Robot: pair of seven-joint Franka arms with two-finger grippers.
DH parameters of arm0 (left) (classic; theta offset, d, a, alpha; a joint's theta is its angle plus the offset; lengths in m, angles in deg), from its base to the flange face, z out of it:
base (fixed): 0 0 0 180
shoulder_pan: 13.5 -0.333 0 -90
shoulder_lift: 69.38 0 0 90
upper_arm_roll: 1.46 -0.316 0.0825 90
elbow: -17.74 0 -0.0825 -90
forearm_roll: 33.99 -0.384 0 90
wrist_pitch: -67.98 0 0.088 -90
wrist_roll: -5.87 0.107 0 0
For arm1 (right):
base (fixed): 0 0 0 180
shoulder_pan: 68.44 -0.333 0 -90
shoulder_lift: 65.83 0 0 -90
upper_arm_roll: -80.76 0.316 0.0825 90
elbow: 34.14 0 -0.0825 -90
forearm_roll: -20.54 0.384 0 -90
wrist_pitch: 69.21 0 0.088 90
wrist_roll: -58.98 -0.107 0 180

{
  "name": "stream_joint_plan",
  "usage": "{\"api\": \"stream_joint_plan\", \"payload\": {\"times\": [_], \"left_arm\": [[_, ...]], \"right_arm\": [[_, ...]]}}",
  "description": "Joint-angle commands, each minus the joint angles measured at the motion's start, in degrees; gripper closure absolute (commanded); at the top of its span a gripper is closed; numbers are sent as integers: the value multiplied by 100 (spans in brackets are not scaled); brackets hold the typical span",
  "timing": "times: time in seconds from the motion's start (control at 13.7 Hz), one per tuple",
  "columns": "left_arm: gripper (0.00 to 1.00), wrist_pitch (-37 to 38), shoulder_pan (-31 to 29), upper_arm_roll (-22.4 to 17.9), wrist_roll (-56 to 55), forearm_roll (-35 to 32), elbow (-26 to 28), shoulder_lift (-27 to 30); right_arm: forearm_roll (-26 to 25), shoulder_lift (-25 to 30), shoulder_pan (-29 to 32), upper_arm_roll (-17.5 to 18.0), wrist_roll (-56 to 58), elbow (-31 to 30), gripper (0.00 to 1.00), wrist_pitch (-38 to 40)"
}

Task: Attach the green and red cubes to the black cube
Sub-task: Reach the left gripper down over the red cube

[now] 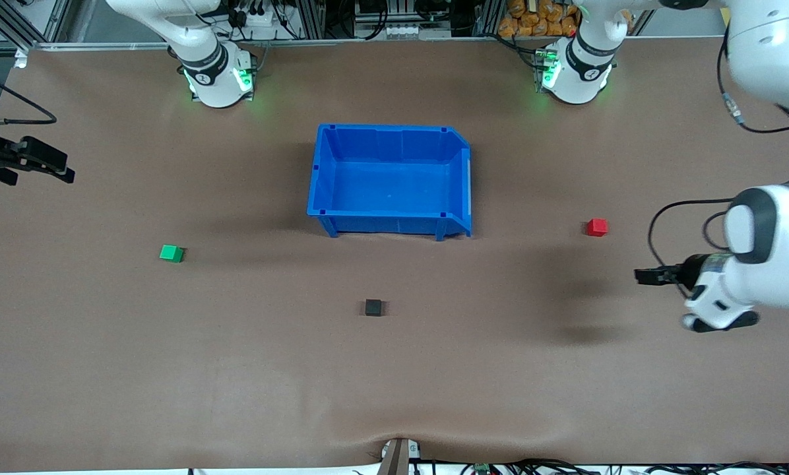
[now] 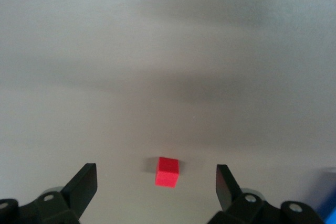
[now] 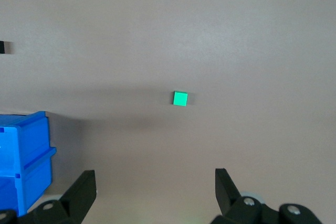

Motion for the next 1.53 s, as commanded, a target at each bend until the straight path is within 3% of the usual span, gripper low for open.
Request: {"api": "stream_joint_plan", "payload": {"times": [0.0,0.22,1.09,1.46], "left_arm": [[0,-219,164,51,353,-342,79,-151],[0,-939,138,156,819,-290,800,-151],[0,-1029,59,298,776,18,2049,147],[18,-1029,68,289,793,18,2366,209]], "right_arm": [[-61,14,-30,-21,28,45,0,73],[-61,14,-13,-21,28,45,0,73],[-61,-4,-65,-21,-7,9,0,55],[-61,-13,-74,-13,-25,9,0,38]]}}
